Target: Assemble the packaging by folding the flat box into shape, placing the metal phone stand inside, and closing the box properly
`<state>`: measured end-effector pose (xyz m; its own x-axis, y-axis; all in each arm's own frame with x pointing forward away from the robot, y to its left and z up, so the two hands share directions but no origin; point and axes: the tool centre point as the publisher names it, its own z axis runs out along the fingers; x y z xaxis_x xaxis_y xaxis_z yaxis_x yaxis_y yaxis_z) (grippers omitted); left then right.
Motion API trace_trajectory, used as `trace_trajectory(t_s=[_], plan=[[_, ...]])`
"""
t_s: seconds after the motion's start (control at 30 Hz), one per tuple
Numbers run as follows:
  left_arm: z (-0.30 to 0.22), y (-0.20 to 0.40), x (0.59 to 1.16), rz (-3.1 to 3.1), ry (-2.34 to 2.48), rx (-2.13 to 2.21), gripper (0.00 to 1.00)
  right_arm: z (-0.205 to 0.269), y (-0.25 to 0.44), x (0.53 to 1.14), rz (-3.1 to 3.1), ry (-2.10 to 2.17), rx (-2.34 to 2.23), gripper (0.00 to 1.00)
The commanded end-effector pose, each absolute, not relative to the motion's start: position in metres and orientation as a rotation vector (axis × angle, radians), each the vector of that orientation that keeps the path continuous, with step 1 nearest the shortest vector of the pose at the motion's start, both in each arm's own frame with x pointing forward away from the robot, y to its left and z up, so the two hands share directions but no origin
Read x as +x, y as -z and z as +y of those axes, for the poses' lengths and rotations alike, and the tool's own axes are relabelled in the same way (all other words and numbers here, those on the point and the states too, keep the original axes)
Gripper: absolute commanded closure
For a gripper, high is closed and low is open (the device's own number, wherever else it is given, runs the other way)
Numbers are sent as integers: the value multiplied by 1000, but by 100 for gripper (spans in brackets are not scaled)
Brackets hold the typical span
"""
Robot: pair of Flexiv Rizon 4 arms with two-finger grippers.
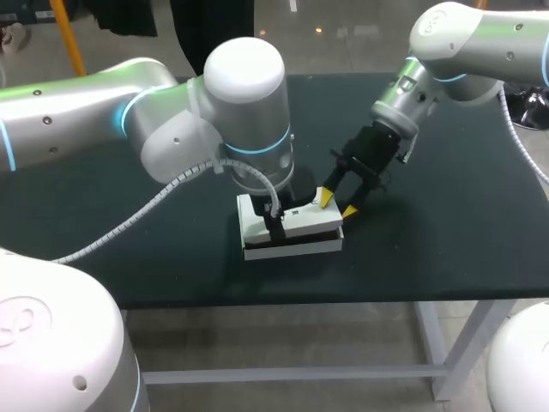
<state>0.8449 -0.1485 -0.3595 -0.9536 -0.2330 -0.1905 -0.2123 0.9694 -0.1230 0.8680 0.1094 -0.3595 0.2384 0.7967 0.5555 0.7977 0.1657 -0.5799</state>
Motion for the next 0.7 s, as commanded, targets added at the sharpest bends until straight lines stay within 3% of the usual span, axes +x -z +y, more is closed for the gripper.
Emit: trace_trajectory(t_s=[0.03, 0.7], plan=[[-152, 366, 842, 2915, 138, -332, 49, 108, 360, 867, -1526, 5, -1598, 51], [-152, 367, 838, 2918, 141, -333, 50, 94, 348, 857, -1533, 81, -1616, 52]])
